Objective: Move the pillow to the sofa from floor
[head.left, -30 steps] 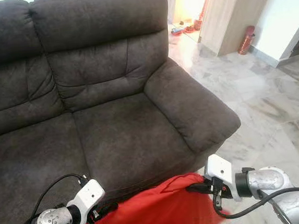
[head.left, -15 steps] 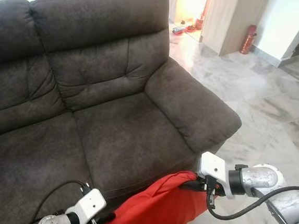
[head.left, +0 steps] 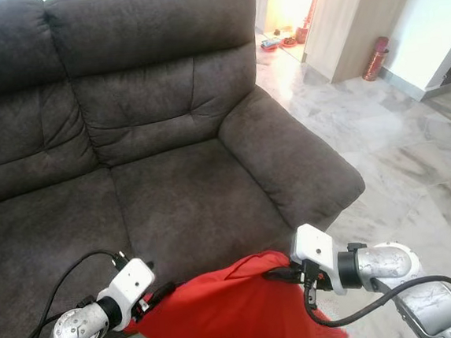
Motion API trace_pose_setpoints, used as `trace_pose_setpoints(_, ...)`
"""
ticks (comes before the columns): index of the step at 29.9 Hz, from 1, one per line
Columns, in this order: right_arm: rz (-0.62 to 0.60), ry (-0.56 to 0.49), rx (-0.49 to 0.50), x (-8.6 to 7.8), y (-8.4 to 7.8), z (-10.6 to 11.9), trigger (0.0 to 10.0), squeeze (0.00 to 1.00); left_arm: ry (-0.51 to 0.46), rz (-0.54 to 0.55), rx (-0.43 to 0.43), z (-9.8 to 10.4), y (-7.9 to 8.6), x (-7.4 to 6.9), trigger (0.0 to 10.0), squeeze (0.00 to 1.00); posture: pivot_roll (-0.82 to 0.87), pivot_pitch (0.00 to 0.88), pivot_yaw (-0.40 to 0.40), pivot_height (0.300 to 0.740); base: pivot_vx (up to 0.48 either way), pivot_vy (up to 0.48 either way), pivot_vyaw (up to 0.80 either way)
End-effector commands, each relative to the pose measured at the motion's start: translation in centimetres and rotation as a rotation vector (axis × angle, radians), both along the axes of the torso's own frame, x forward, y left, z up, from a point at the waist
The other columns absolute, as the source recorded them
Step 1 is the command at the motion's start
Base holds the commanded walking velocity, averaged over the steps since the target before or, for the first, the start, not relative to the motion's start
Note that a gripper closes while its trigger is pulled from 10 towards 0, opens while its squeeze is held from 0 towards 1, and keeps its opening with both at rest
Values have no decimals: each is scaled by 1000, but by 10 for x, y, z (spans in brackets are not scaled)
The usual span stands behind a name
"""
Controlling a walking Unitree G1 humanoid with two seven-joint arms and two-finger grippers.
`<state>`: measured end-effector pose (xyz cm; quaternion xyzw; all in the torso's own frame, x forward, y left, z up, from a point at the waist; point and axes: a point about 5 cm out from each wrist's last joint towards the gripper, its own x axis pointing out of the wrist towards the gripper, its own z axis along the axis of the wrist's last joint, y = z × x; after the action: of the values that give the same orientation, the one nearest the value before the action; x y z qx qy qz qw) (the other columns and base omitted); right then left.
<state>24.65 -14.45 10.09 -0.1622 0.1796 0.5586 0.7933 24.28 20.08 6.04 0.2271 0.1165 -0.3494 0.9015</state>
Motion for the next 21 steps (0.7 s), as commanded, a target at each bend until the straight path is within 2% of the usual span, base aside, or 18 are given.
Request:
trace_pose_setpoints(1, 42, -115, 45, 6, 9, 26, 10000, 0, -24, -18, -26, 7, -2, 1, 10000, 0, 158, 50, -94, 740, 0, 0, 0)
trace_pose_setpoints(8, 42, -114, 38, 6, 8, 25, 10000, 0, -24, -93, -34, 18, -6, -1, 10000, 0, 159, 53, -96, 740, 0, 0, 0)
trace_pose_setpoints(11, 45, -116, 38, 6, 9, 26, 10000, 0, 48, -135, 27, 10, -1, -6, 10000, 0, 158, 48, -93, 740, 0, 0, 0)
trace_pose_setpoints(13, 45, -119, 36, 6, 10, 26, 10000, 0, 61, -140, 76, 4, 2, -7, 10000, 0, 155, 47, -92, 740, 0, 0, 0)
trace_pose_setpoints(21, 53, -136, 34, 6, 9, 31, 10000, 0, 85, -141, 95, 0, 6, -9, 10000, 0, 152, 40, -92, 740, 0, 0, 0)
